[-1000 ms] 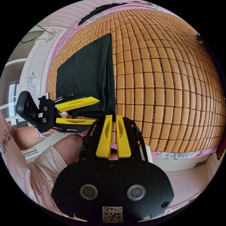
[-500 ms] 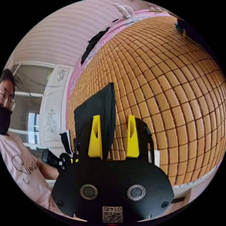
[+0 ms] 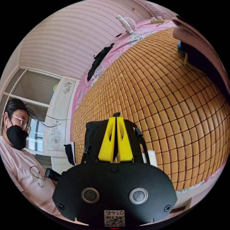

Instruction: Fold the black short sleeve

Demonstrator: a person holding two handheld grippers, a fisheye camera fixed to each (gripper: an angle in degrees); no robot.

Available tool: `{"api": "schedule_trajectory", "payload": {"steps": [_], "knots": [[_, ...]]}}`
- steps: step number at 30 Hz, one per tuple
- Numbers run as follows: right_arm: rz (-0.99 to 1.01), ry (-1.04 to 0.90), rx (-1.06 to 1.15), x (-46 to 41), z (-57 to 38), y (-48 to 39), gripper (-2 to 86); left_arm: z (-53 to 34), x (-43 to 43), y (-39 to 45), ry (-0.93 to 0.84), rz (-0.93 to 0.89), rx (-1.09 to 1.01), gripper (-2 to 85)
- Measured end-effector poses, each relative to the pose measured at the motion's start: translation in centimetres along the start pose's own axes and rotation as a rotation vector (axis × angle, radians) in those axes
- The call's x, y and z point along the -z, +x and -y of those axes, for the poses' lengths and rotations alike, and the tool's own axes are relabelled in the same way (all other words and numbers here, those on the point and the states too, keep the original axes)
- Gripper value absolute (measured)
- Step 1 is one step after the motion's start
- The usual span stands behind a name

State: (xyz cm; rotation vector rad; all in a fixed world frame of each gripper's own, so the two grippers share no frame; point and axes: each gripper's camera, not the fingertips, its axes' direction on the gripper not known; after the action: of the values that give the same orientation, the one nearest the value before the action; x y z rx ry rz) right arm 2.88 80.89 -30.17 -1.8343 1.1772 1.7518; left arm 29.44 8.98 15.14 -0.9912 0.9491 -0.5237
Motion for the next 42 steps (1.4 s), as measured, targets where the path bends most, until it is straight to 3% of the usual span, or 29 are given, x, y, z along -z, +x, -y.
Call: {"api": "schedule_trajectory", "payload": {"steps": [5,8,12,17,23,27,37,42], "knots": [[0.016,-0.011,0.204,0.1,1.7,-8.2,1.2,-1.9,7.7,-2.1,0.217,0.026,0.206,-0.7],[0.086,-0.065,0.332,-5.9,1.7,-13.9,2.9,-5.4,11.7,-4.5,0.26,0.098,0.359,-0.3],[0.227,-0.163,0.452,-17.1,-0.5,-19.1,9.1,-10.8,14.1,-8.0,0.159,0.264,0.56,1.5],[0.015,-0.302,0.583,-25.5,-3.0,-21.7,11.3,-16.6,15.6,-11.3,-0.002,0.383,0.717,5.5],[-0.259,-0.377,0.835,-33.5,-4.7,-25.1,13.7,-17.6,18.2,-13.1,0.091,0.417,0.804,8.8],[-0.383,-0.548,0.904,-40.1,-6.3,-25.4,12.9,-17.2,17.9,-14.3,0.105,0.363,0.844,9.2],[-0.186,-0.521,0.902,-40.0,-8.6,-27.4,3.0,-17.4,18.9,-13.7,0.002,0.482,0.822,0.6],[-0.11,-0.461,0.879,-36.2,-10.4,-30.3,2.5,-18.1,22.0,-12.5,0.072,0.384,0.784,-0.8]]}}
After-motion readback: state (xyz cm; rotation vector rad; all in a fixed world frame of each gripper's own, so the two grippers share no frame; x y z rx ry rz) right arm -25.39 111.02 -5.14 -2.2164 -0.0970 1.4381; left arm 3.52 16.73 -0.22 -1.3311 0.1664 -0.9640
